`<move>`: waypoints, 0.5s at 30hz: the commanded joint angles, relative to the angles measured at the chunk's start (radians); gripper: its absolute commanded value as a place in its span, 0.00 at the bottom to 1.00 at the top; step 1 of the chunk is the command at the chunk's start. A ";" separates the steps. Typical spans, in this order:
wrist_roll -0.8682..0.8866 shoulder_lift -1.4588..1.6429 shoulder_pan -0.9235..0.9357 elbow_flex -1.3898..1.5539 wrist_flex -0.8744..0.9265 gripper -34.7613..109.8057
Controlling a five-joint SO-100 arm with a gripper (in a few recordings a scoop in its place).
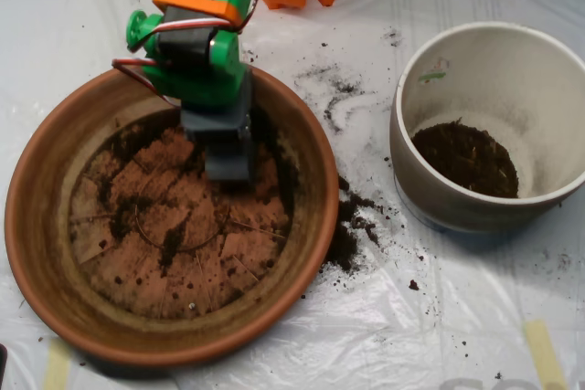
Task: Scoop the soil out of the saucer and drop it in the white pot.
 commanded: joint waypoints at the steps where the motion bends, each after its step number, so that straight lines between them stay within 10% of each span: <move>1: -0.052 0.031 0.026 -0.006 0.038 0.30; 15: -0.029 0.074 -0.043 -0.061 0.169 0.24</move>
